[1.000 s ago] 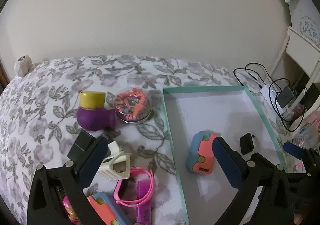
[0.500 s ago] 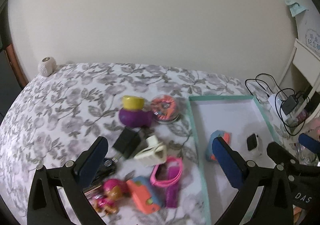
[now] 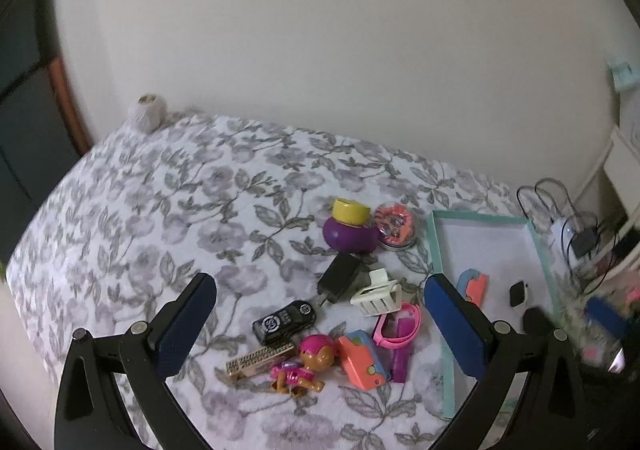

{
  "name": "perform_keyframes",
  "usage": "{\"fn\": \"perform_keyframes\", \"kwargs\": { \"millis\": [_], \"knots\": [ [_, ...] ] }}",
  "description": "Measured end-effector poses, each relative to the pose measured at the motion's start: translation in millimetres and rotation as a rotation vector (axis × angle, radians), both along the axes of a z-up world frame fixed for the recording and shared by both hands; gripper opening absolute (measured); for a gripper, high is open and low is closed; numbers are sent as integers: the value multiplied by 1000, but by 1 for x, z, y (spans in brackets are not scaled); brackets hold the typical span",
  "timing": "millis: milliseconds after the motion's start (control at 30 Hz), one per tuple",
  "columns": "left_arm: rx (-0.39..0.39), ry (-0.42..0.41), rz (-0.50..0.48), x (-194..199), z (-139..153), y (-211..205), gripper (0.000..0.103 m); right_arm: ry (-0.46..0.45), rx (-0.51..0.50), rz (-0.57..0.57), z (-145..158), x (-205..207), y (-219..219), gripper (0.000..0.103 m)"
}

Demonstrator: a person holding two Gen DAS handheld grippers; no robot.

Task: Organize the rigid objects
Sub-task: 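Withdraw both grippers from the box back toward the toy pile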

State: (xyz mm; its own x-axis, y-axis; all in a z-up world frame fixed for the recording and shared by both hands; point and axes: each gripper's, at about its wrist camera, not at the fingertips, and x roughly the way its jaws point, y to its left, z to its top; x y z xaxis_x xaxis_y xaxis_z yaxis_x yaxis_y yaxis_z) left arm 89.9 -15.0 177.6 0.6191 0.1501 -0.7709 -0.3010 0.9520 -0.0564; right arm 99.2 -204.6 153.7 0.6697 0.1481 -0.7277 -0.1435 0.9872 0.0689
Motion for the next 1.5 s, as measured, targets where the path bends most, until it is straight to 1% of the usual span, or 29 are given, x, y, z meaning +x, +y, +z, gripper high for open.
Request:
{"fn": "perform_keyframes", "kwargs": {
  "millis": [67,100,167,200,267,367,467,600,767,867,933,967,1033,1133,1267,1333,1433,1500],
  "knots": [
    [-45,23,30,-4,1,15,103,18,14,18,0,-4,12,103],
    [-54,39,42,-5,-2,20,103,30,14,27,-1,-6,19,103],
    [-82,71,79,-11,-9,34,103,47,4,40,-4,-9,31,103],
    [-109,81,100,-14,-14,42,103,54,-1,47,-6,-10,36,103],
    [-165,105,157,-22,-26,60,103,75,-3,55,-14,-13,46,103],
    [-215,128,238,-29,-38,80,103,125,14,49,-32,-12,54,103],
    [-243,142,305,-32,-48,93,103,176,21,42,-49,-7,63,103],
    [-245,174,355,-34,-64,106,103,226,15,42,-67,2,73,103],
    [-268,246,327,-30,-99,115,103,262,24,36,-84,12,82,103],
    [-292,271,320,-30,-112,122,103,274,9,38,-93,13,86,102],
    [-304,282,314,-29,-119,124,103,292,10,44,-100,13,88,100],
    [-305,290,308,-28,-122,124,103,300,11,50,-102,12,90,97],
    [-298,308,284,-26,-128,122,103,312,19,71,-106,10,94,94],
    [-295,321,251,-23,-134,118,103,326,34,95,-109,7,101,93],
    [-295,316,211,-18,-137,114,101,325,19,107,-112,5,106,93],
    [-287,318,192,-16,-139,112,89,328,18,100,-113,6,105,93],
    [-290,331,164,-13,-144,110,81,331,20,83,-114,7,101,93],
    [-281,335,141,-12,-145,107,79,333,22,75,-115,8,99,93]
  ]
}}
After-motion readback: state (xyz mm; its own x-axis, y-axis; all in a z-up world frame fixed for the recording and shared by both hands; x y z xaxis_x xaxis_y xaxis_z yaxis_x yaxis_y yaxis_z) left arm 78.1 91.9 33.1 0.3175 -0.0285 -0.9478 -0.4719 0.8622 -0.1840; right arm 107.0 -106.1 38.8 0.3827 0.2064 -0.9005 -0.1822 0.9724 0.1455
